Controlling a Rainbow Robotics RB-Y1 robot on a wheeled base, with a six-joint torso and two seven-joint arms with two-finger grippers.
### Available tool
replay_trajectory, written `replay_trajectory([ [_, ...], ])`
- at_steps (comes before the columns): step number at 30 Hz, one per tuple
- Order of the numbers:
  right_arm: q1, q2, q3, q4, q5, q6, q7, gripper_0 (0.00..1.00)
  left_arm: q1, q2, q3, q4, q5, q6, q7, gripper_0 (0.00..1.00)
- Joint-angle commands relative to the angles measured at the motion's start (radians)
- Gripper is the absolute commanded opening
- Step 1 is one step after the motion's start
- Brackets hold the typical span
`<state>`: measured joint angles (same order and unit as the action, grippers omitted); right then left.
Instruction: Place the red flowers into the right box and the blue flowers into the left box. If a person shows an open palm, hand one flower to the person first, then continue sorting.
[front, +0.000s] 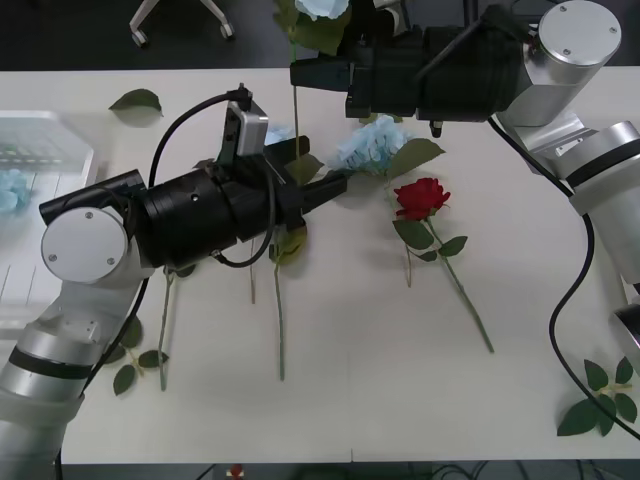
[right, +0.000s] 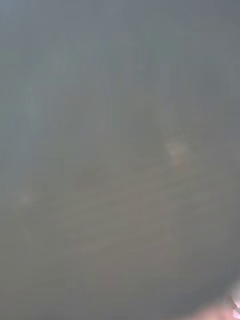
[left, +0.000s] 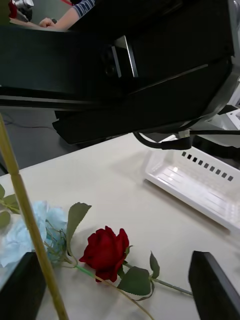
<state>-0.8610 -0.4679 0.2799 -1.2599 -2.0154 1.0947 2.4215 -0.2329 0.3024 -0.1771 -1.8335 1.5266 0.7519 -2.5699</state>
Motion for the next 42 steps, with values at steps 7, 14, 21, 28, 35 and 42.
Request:
replay_trajectory([
  [7, -0.018, 0.000, -0.008, -0.041, -0.003, 0.013, 0.034, 0.00, -0.023, -0.016, 0.007, 0.003, -0.013, -0.014, 0.007, 0.00],
  [14, -0.018, 0.000, -0.007, -0.039, -0.003, 0.013, 0.034, 0.00, -0.023, -0.016, 0.007, 0.003, -0.014, -0.014, 0.017, 0.00],
  [21, -0.018, -0.001, -0.008, -0.041, -0.003, 0.013, 0.033, 0.79, -0.023, -0.016, 0.007, 0.003, -0.014, -0.014, 0.028, 0.00],
  [28, -0.018, -0.006, -0.008, -0.041, 0.012, 0.005, 0.042, 1.00, -0.023, -0.016, 0.021, 0.002, -0.011, -0.008, 0.047, 0.00],
  [35, -0.018, -0.029, -0.008, -0.039, 0.029, 0.010, 0.036, 1.00, -0.039, 0.017, 0.133, 0.002, -0.042, 0.095, 0.163, 0.00],
  [42, -0.018, -0.100, -0.008, -0.041, 0.109, 0.045, -0.021, 1.00, -0.040, 0.067, 0.292, 0.002, -0.181, 0.218, 0.320, 0.00],
])
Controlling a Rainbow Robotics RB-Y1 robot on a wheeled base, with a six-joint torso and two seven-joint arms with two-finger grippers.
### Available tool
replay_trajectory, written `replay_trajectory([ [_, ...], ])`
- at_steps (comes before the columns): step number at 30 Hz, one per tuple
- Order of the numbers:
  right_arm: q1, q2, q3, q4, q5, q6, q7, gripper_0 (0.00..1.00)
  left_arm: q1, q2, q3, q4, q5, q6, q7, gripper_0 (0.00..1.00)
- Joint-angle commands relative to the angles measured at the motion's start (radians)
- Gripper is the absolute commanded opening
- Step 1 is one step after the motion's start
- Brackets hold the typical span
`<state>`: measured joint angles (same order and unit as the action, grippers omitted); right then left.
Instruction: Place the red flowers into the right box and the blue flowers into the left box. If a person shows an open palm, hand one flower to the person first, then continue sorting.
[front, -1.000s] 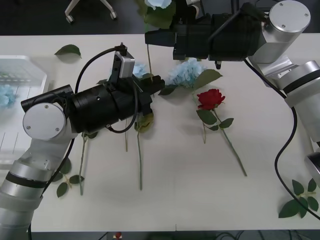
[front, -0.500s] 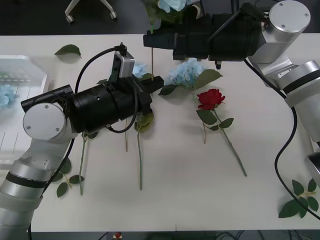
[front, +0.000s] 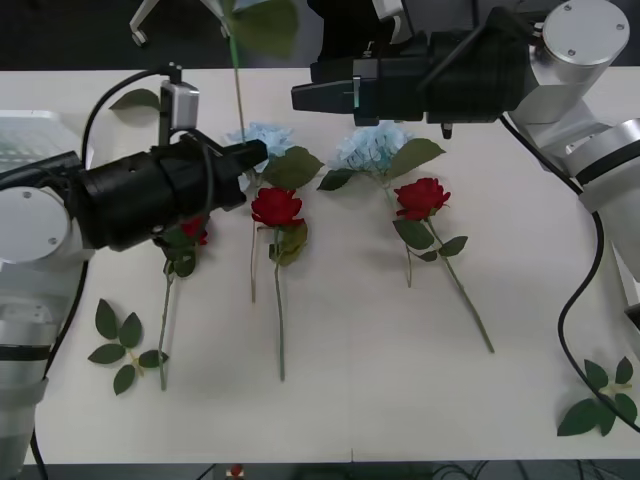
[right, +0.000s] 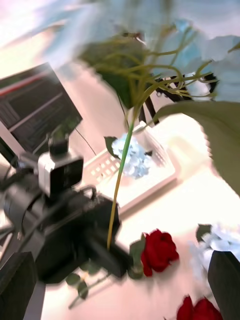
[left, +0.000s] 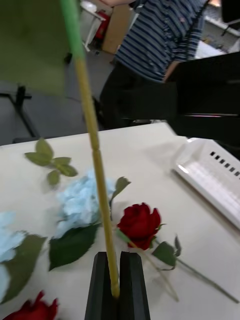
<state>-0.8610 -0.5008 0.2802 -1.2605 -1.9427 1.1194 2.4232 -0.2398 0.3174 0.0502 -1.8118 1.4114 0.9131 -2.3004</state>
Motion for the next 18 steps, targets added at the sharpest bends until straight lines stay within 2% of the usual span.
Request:
replay_trajectory([
  [1, -0.018, -0.074, -0.007, -0.043, 0.048, 0.025, -0.033, 1.00, -0.033, 0.057, 0.080, -0.020, -0.083, 0.069, 0.061, 0.00],
  [12, -0.018, -0.265, -0.009, -0.160, 0.399, 0.137, -0.355, 1.00, -0.032, 0.164, 0.390, -0.020, -0.463, 0.322, 0.279, 0.00],
  [18, -0.018, -0.321, -0.009, -0.212, 0.620, 0.246, -0.489, 1.00, -0.021, 0.233, 0.505, -0.020, -0.657, 0.429, 0.322, 0.00],
])
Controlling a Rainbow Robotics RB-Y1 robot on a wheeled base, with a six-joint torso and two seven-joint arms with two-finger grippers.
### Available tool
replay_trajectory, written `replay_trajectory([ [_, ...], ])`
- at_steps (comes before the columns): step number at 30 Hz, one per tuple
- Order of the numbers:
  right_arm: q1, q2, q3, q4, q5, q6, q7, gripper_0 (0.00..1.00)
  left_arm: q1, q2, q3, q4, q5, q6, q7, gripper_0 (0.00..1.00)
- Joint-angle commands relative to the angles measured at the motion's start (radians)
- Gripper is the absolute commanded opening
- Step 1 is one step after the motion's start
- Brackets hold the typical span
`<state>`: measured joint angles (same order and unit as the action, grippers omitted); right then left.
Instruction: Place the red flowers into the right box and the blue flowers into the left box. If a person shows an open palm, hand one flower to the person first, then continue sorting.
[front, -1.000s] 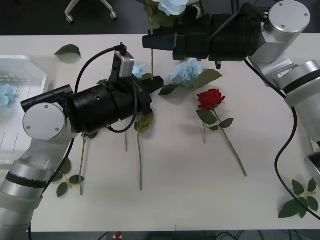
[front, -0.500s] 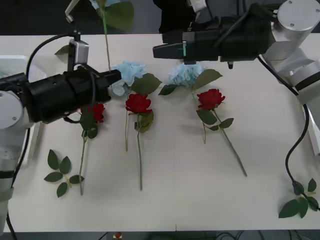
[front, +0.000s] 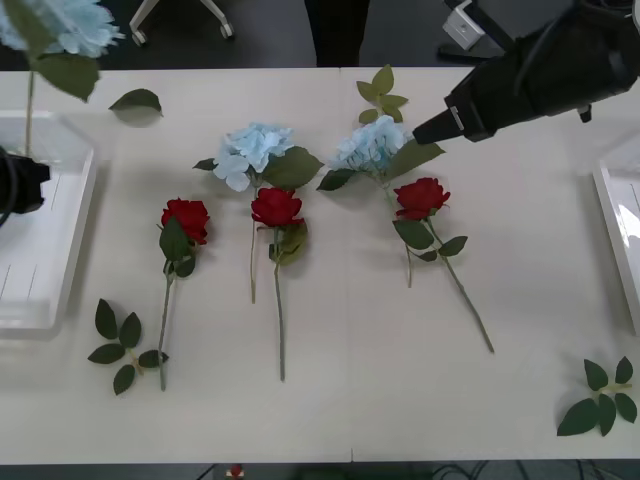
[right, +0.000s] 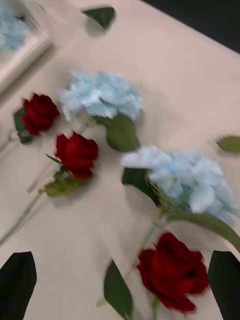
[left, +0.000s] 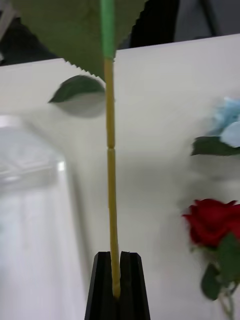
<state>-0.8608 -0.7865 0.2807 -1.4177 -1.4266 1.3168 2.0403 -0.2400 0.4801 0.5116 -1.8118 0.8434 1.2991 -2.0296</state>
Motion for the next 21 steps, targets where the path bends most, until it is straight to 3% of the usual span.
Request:
replay_trajectory([
  [1, -0.018, -0.042, -0.009, -0.063, 0.140, 0.067, -0.123, 1.00, -0.016, 0.083, 0.056, -0.018, -0.116, 0.052, 0.054, 0.00],
  [5, -0.006, -0.057, -0.008, -0.104, 0.288, 0.137, -0.178, 1.00, 0.022, 0.140, 0.105, -0.006, -0.221, 0.057, 0.072, 0.00],
  [11, 0.065, -0.111, 0.035, -0.224, 0.426, 0.121, -0.236, 1.00, 0.042, 0.204, 0.179, 0.083, -0.242, 0.057, 0.085, 0.00],
  [16, 0.118, -0.142, 0.095, -0.277, 0.476, 0.027, -0.298, 1.00, 0.045, 0.216, 0.211, 0.158, -0.247, 0.048, 0.085, 0.00],
  [21, 0.149, -0.155, 0.172, -0.283, 0.520, -0.071, -0.359, 1.00, 0.111, 0.213, 0.200, 0.210, -0.254, -0.063, 0.088, 0.00],
])
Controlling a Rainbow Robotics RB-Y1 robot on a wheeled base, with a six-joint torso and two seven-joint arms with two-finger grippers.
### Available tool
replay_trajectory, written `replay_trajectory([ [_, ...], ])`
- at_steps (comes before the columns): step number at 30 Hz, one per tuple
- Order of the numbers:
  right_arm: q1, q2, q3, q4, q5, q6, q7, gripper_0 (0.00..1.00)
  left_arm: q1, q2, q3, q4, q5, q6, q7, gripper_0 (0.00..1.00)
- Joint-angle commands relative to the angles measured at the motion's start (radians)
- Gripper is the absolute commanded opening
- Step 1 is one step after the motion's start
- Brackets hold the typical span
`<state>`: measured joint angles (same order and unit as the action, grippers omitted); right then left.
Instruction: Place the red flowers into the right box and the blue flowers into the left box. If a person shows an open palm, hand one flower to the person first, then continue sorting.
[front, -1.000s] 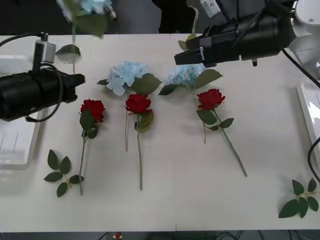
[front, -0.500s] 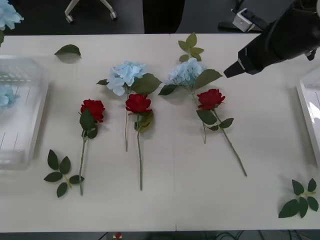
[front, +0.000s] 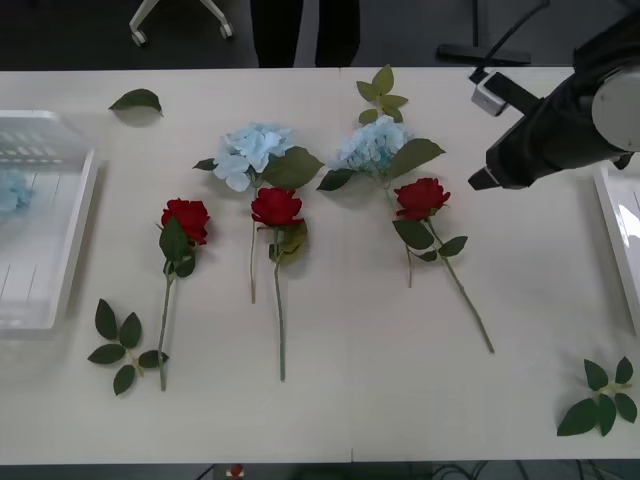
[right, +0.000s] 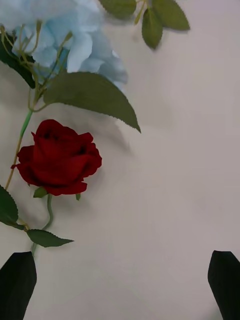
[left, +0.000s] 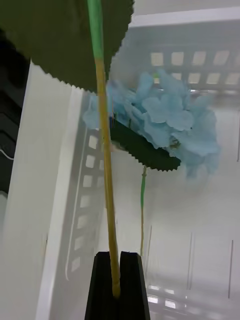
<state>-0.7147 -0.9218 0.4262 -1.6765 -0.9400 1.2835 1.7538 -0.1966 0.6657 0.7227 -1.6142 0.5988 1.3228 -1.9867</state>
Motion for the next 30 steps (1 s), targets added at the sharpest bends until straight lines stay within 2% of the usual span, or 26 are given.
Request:
replay_trajectory([
  [1, 0.008, -0.020, 0.034, -0.025, 0.044, -0.047, -0.083, 1.00, 0.082, 0.028, -0.022, 0.023, -0.008, -0.117, 0.045, 0.00],
  [7, 0.047, -0.020, 0.057, -0.031, 0.061, -0.088, -0.094, 1.00, 0.163, 0.028, -0.115, 0.091, 0.022, -0.318, 0.055, 0.00],
  [12, 0.081, -0.023, 0.075, -0.054, 0.092, -0.108, -0.103, 1.00, 0.183, 0.028, -0.154, 0.102, 0.045, -0.350, 0.069, 0.00],
  [14, 0.084, -0.025, 0.083, -0.052, 0.098, -0.108, -0.105, 1.00, 0.186, 0.028, -0.157, 0.102, 0.052, -0.350, 0.068, 0.09],
  [16, 0.086, -0.026, 0.100, -0.054, 0.112, -0.113, -0.111, 1.00, 0.186, 0.028, -0.160, 0.102, 0.061, -0.350, 0.068, 0.43],
  [18, 0.084, -0.029, 0.123, -0.052, 0.125, -0.122, -0.120, 1.00, 0.186, 0.028, -0.161, 0.102, 0.070, -0.350, 0.066, 0.69],
  [19, 0.084, -0.031, 0.131, -0.054, 0.132, -0.125, -0.125, 1.00, 0.186, 0.028, -0.161, 0.102, 0.073, -0.350, 0.066, 0.76],
  [23, 0.084, -0.031, 0.155, -0.052, 0.148, -0.133, -0.143, 1.00, 0.180, 0.029, -0.155, 0.085, 0.082, -0.295, 0.066, 0.91],
  [30, 0.084, -0.026, 0.223, -0.054, 0.191, -0.168, -0.220, 1.00, 0.137, 0.031, -0.109, -0.115, 0.098, 0.045, 0.091, 0.94],
])
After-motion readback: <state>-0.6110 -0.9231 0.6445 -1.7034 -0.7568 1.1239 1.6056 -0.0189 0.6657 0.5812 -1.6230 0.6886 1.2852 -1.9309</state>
